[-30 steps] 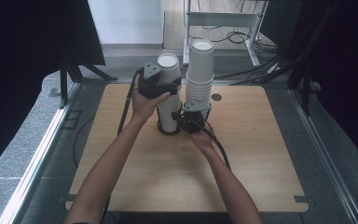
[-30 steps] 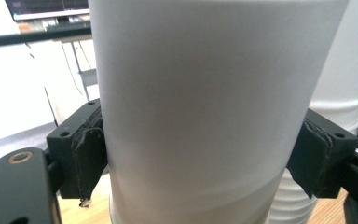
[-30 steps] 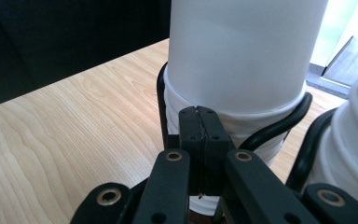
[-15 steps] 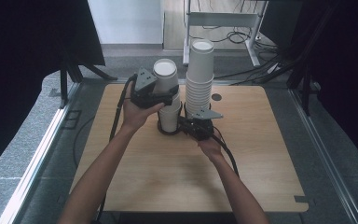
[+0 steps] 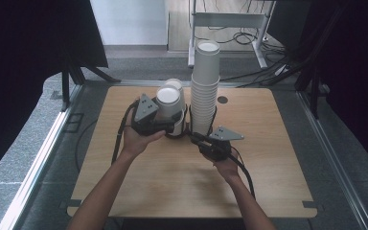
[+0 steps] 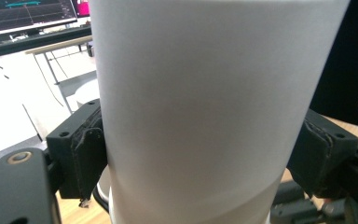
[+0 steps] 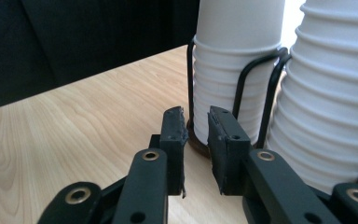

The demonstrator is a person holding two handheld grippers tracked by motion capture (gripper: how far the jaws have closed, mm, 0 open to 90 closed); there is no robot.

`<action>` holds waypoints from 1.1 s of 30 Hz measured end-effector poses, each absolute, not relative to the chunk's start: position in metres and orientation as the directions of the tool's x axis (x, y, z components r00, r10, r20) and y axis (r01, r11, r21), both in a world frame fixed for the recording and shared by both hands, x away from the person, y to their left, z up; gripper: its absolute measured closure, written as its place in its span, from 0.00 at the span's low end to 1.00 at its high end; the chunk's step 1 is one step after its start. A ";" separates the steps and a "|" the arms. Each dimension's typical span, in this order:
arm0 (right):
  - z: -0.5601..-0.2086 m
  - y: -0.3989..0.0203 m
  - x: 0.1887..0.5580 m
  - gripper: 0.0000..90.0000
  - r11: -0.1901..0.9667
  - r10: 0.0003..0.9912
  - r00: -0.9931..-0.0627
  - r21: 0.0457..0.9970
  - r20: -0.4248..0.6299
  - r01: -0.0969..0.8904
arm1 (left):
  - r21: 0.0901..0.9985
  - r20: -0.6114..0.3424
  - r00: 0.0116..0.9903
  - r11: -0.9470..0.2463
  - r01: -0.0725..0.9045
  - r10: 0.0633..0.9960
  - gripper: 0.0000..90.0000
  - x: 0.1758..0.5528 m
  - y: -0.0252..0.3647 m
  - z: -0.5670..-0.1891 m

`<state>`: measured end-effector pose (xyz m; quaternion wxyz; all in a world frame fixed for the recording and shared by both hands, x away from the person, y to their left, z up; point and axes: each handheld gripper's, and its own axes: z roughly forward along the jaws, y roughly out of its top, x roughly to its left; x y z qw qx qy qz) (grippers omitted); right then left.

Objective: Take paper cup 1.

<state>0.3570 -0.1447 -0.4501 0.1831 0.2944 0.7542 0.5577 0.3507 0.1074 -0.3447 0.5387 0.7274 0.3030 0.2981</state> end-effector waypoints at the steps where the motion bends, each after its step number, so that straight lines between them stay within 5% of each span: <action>1: -0.452 -0.147 0.355 0.83 0.206 0.650 -0.758 0.949 0.050 0.239 | 0.963 0.110 0.640 -0.240 0.120 0.761 0.18 0.348 0.108 -0.348; 13: -0.470 -0.158 0.332 0.69 0.220 0.667 -0.744 0.947 0.029 0.235 | 0.950 0.147 0.642 -0.287 0.119 0.753 0.18 0.317 0.105 -0.387; 20: -0.478 -0.162 0.317 0.41 0.195 0.709 -0.704 0.952 0.030 0.237 | 0.932 0.177 0.646 -0.337 0.132 0.743 0.18 0.302 0.096 -0.411; 24: -0.478 -0.165 0.308 0.33 0.213 0.721 -0.693 0.950 0.005 0.229 | 0.921 0.180 0.660 -0.360 0.147 0.729 0.18 0.300 0.092 -0.427; 33: -0.470 -0.180 0.296 0.30 0.096 0.707 -0.702 0.971 0.089 0.219 | 0.881 0.198 0.697 -0.436 0.182 0.689 0.18 0.300 0.082 -0.461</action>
